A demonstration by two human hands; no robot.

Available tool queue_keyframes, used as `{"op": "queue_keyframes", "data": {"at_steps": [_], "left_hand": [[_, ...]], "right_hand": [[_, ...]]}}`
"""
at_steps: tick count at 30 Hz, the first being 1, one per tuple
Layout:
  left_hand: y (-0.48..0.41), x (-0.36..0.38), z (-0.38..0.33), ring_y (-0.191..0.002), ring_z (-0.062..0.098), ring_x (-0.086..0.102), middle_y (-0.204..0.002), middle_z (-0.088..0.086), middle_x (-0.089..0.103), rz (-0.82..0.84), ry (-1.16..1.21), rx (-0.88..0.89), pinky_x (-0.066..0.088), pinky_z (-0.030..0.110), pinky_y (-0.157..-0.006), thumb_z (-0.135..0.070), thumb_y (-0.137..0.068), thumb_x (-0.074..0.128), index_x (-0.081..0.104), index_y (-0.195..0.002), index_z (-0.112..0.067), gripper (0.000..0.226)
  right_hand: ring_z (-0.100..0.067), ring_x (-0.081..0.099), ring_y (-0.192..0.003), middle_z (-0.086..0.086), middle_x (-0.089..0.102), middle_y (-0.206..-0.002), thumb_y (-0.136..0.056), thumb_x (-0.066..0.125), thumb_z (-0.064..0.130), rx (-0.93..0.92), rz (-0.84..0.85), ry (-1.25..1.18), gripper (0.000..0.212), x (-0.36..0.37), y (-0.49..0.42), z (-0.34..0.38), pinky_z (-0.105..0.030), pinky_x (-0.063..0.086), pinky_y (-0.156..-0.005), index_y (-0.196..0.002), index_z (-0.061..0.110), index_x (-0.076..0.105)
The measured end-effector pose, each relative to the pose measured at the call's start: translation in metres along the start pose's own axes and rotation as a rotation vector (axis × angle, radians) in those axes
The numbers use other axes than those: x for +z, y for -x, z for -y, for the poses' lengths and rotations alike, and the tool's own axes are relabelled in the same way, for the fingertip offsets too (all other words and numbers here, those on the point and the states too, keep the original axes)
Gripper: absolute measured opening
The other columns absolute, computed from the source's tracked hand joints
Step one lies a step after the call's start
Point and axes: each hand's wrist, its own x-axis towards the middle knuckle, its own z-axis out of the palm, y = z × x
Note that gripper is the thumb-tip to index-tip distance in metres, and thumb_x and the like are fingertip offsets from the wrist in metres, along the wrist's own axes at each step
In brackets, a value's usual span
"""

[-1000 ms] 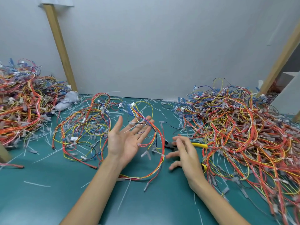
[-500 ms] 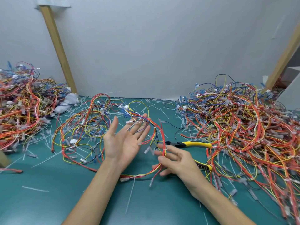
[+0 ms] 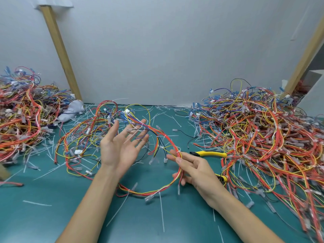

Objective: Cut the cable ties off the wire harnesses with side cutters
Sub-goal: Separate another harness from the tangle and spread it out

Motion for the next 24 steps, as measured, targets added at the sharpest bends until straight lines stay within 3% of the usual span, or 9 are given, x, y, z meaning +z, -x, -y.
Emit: {"op": "queue_keyframes", "data": {"at_steps": [4, 9, 18, 24], "left_hand": [[-0.001, 0.000, 0.001, -0.124, 0.032, 0.056, -0.138, 0.013, 0.056, -0.015, -0.039, -0.018, 0.043, 0.041, -0.101, -0.048, -0.087, 0.049, 0.044, -0.141, -0.002, 0.071], [-0.003, -0.007, -0.004, -0.121, 0.034, 0.059, -0.123, 0.009, 0.064, 0.018, -0.122, -0.051, 0.042, 0.046, -0.102, -0.048, -0.089, 0.050, 0.058, -0.121, -0.009, 0.051], [-0.002, -0.011, -0.010, -0.120, 0.032, 0.060, -0.132, 0.012, 0.061, 0.060, -0.126, -0.078, 0.042, 0.041, -0.100, -0.051, -0.090, 0.047, 0.050, -0.133, -0.007, 0.061], [-0.004, -0.012, -0.008, -0.112, 0.029, 0.065, -0.127, 0.008, 0.065, 0.021, -0.259, -0.054, 0.043, 0.039, -0.095, -0.045, -0.091, 0.046, 0.060, -0.122, -0.015, 0.045]], "right_hand": [[-0.010, 0.062, -0.064, 0.008, 0.068, -0.123, -0.090, 0.058, 0.028, -0.006, 0.011, -0.086, 0.038, -0.003, -0.002, -0.001, -0.019, 0.045, -0.052, -0.127, 0.020, 0.060], [-0.006, 0.057, -0.059, 0.007, 0.065, -0.128, -0.090, 0.057, 0.029, -0.014, 0.048, -0.180, 0.041, -0.010, -0.005, 0.002, -0.018, 0.043, -0.049, -0.129, 0.020, 0.059], [-0.005, 0.057, -0.054, 0.004, 0.065, -0.129, -0.089, 0.055, 0.027, -0.021, 0.048, -0.209, 0.040, -0.019, -0.008, 0.003, -0.016, 0.041, -0.044, -0.129, 0.019, 0.060], [-0.006, 0.061, -0.059, 0.004, 0.061, -0.134, -0.095, 0.052, 0.026, -0.050, 0.093, -0.262, 0.038, -0.021, -0.010, 0.003, -0.019, 0.046, -0.047, -0.131, 0.019, 0.058]]}}
